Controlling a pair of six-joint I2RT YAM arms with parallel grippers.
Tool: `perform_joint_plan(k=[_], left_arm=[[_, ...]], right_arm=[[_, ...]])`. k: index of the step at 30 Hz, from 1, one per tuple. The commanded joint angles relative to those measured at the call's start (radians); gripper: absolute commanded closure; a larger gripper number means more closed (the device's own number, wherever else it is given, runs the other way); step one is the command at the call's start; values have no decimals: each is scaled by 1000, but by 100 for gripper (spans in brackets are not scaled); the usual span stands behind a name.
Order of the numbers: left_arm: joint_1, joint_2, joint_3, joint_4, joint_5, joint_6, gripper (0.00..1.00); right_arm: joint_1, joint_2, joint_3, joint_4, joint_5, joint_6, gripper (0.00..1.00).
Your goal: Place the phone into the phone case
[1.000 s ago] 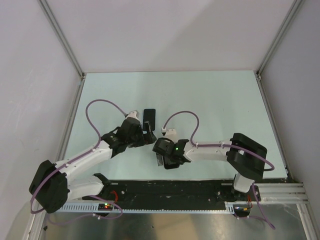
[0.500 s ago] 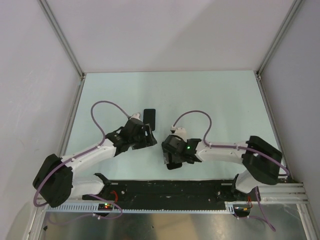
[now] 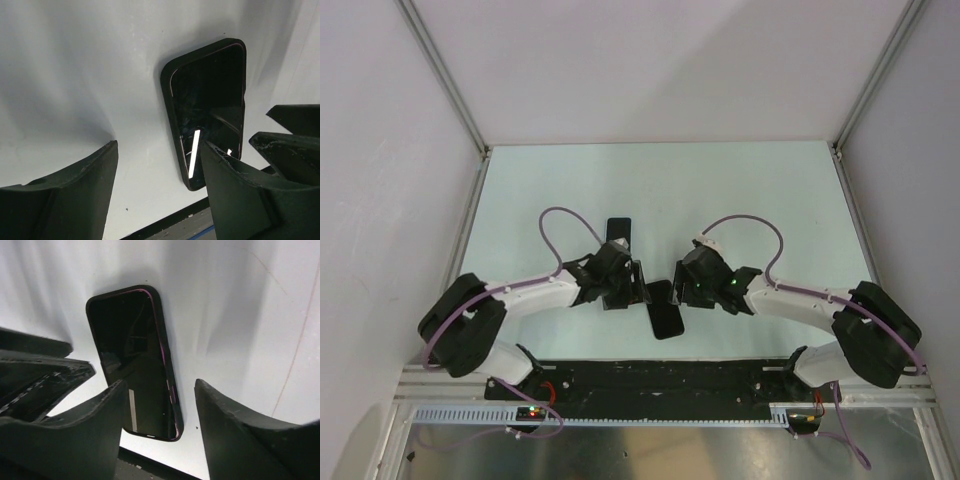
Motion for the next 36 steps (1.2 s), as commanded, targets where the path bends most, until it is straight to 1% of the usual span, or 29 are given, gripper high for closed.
perform_joint_plan(k=[1,2,4,5,6,7,8,9,11,13,17,25,30,32,34,36], left_arm=[[-3,47,40,84,74,-49,29],[-3,56,36,98,88,-57,28],[-3,70,30,126,106,-73,28],[-4,73,27,134,111,-78,28],[-4,74,24,137,113,-82,28],[-4,72,17,138,111,-84,28],[-1,65,11,140,105,-86,29],[3,50,0,141,100,-90,29],[22,16,-26,141,76,-93,28],[52,-26,-53,136,55,-92,27],[106,-91,-69,104,34,-67,26],[167,-159,-76,59,11,-51,22],[177,-165,-76,56,14,-50,22],[177,-160,-74,56,28,-46,22],[177,-153,-70,56,46,-39,22],[178,-147,-65,57,61,-31,22]], right_arm=[[-5,13,-14,79,-86,-11,43],[-4,23,-18,81,-88,-9,49],[-3,40,-32,83,-102,-3,55],[-2,46,-35,80,-103,-3,56],[2,49,-36,76,-102,-8,54],[10,52,-37,76,-101,-19,50],[19,51,-36,74,-101,-28,41],[35,51,-32,69,-74,-37,29],[73,53,-13,42,-15,-50,14],[111,62,10,11,46,-58,7],[181,105,67,-44,142,-56,2],[312,280,251,-236,327,-28,1],[361,389,345,-335,385,-17,3],[361,407,353,-355,386,-7,9],[353,401,347,-358,381,-4,28],[338,373,318,-320,347,-15,47]])
